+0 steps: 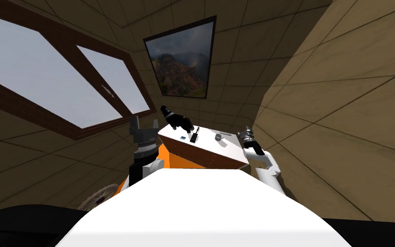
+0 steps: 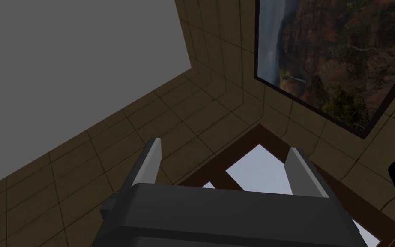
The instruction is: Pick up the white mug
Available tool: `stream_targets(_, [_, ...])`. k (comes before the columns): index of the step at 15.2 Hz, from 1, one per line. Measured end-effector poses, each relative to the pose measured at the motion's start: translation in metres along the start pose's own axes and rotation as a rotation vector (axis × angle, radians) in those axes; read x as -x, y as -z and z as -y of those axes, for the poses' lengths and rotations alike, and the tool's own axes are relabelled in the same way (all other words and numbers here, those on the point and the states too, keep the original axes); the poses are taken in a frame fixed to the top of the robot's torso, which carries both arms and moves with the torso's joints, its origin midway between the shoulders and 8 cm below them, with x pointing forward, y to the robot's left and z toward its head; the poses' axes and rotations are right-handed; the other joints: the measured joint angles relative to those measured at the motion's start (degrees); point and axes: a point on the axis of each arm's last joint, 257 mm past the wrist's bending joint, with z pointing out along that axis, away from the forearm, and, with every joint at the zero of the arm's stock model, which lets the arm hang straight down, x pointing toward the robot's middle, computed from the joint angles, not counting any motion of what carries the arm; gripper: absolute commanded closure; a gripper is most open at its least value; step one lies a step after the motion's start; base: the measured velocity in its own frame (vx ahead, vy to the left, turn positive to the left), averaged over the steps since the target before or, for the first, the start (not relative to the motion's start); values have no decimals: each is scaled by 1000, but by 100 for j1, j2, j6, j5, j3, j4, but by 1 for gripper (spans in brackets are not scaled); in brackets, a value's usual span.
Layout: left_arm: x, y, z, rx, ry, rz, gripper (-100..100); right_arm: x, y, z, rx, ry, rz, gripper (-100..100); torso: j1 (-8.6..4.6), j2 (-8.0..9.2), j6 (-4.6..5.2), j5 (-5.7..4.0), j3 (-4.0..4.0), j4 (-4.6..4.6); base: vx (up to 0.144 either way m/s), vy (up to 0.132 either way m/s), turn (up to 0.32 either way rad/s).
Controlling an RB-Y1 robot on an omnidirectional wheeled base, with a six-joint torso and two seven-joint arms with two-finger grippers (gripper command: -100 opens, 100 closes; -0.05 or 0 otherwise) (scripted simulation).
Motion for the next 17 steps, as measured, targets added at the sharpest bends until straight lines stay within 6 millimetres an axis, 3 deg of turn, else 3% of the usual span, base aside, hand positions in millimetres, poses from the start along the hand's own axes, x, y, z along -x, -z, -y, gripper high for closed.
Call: stream_targets(17, [0,0,0,0,0,0,0,111,-22,31,-138,-357,317,-100,-11,-1,-2,-3,-1,0,3,21,150])
